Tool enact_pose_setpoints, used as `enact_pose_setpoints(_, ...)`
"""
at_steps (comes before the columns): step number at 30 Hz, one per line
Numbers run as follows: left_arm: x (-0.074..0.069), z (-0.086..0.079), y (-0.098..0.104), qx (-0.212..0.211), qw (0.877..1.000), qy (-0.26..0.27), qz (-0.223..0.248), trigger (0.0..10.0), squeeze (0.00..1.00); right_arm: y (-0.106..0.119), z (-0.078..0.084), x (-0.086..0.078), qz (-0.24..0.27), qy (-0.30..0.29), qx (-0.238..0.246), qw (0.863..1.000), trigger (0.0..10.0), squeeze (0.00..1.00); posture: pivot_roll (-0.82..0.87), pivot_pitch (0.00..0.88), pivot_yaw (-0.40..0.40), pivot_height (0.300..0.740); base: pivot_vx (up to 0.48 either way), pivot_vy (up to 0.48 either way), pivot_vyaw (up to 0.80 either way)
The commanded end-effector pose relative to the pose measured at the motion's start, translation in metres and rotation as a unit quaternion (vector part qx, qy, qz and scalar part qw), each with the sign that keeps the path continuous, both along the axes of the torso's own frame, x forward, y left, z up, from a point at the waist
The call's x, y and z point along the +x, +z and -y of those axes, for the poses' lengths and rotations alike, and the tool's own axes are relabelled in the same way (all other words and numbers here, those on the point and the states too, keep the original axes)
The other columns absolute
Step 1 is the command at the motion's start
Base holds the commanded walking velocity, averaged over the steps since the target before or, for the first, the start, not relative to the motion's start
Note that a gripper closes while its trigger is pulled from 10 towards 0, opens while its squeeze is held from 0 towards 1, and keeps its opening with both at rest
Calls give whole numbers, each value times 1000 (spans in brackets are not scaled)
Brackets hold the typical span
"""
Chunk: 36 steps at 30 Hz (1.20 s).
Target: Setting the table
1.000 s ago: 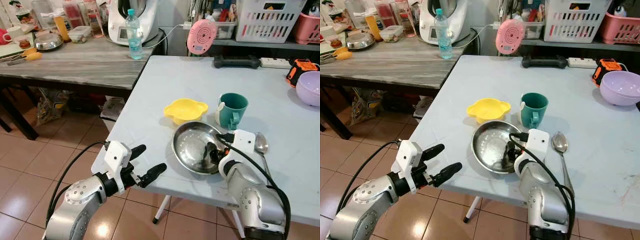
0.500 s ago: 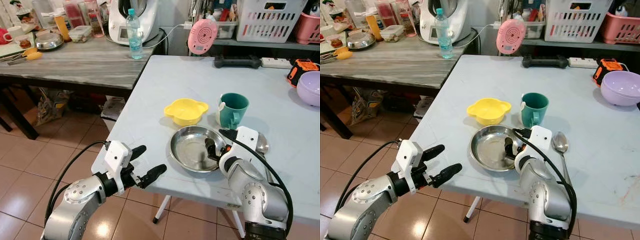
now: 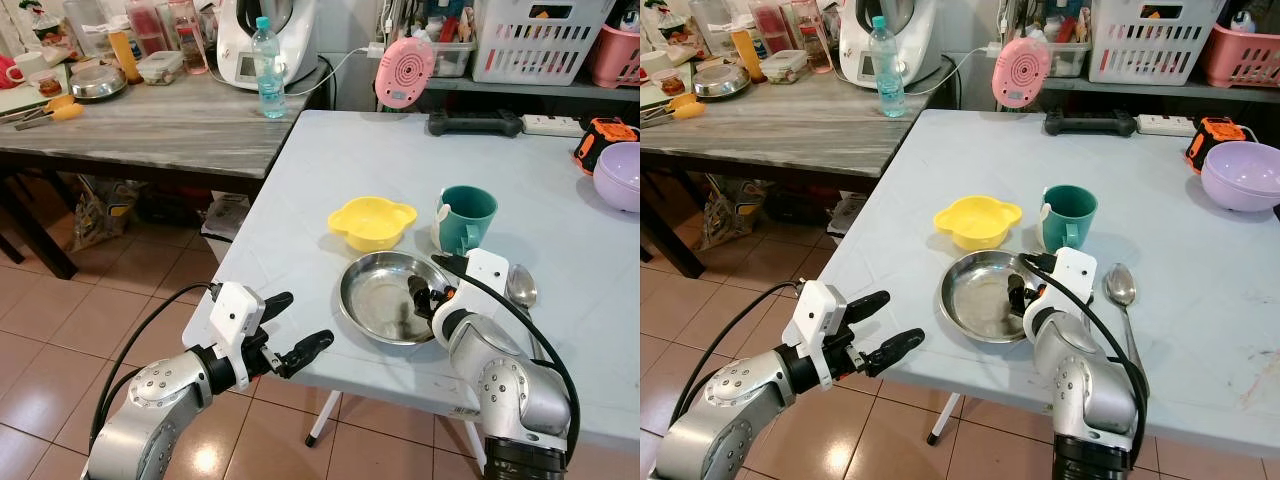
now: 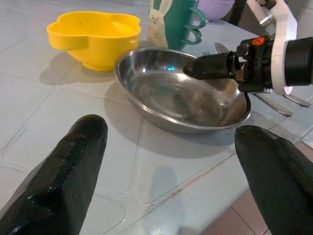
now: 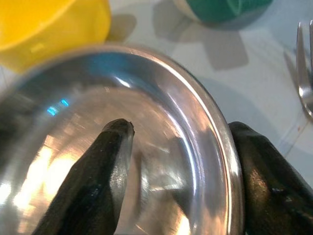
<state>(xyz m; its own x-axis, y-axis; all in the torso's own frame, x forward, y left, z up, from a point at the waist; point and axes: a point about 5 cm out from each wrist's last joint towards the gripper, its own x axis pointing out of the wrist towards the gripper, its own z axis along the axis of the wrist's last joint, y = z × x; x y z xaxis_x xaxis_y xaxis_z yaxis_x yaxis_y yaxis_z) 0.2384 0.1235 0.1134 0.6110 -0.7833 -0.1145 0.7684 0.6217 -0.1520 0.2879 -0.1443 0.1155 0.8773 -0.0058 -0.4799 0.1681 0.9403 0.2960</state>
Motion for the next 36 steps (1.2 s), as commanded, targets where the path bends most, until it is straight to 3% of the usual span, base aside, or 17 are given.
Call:
enact_pose_setpoints(1,0,-1,2,1,1000,-8,5,10000,0,-5,-3,-1,-16,4,2,1000,0,0,-154,27,56,740,0,0,0)
enact_pose_setpoints(27,0,1,1,3,999,-31,4,10000,0,-16,4,-8,-51,-14,19,998,0,0,-163,14,48,740,0,0,0)
enact_pose_setpoints(36,7,-2,5,-4,999,28,23,10000,0,-14,3,-9,-49,-15,30,998,0,0,-164,10,47,740,0,0,0)
